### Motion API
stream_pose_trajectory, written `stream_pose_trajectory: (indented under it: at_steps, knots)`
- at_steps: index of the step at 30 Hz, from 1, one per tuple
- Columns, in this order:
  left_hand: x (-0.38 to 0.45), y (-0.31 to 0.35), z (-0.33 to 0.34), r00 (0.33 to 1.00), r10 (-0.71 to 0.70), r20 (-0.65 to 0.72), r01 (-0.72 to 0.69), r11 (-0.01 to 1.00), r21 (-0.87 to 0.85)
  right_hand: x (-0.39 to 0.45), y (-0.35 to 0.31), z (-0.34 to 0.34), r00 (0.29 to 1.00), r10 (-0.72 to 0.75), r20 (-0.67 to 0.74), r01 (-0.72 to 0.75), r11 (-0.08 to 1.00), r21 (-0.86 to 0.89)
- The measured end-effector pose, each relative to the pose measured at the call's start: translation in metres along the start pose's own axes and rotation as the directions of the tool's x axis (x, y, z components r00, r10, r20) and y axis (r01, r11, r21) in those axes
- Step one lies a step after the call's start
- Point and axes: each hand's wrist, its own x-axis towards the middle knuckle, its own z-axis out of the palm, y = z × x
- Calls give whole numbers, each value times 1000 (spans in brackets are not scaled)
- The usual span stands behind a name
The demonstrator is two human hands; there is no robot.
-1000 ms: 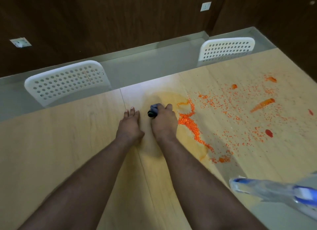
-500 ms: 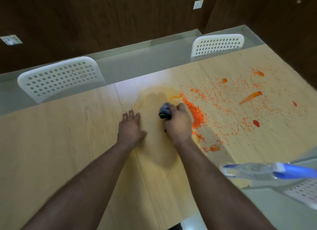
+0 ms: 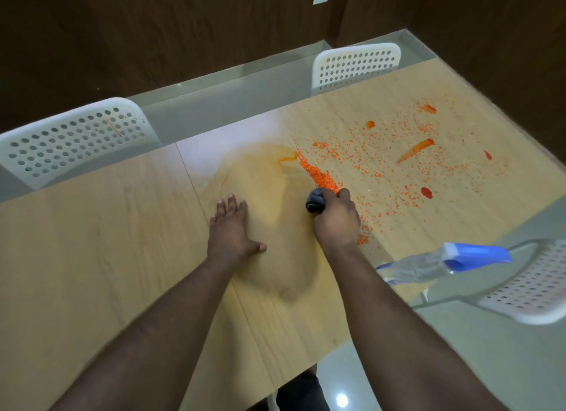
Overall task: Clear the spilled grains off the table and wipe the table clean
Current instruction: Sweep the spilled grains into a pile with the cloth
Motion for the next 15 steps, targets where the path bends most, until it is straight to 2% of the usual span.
stream_pose_trajectory:
  at_steps: [3,5,10,15]
  knots:
    - [-6,1,1,1000,5,-22,-5,1000,5,-9,5,-3,999,-12,-38,10,999,-44]
    - [-12,4,4,999,18,-38,-17,1000,23,-30,3,-7,995,-86,-48,82,993,-80]
    - [-41,10,18,997,59,-51,-54,994,96,-91,1,-6,958,-281,59,286,948,-139]
    - [-74,5,32,995,97,-29,-94,990,110,-125,19,14,944,-326,51,328,911,-250]
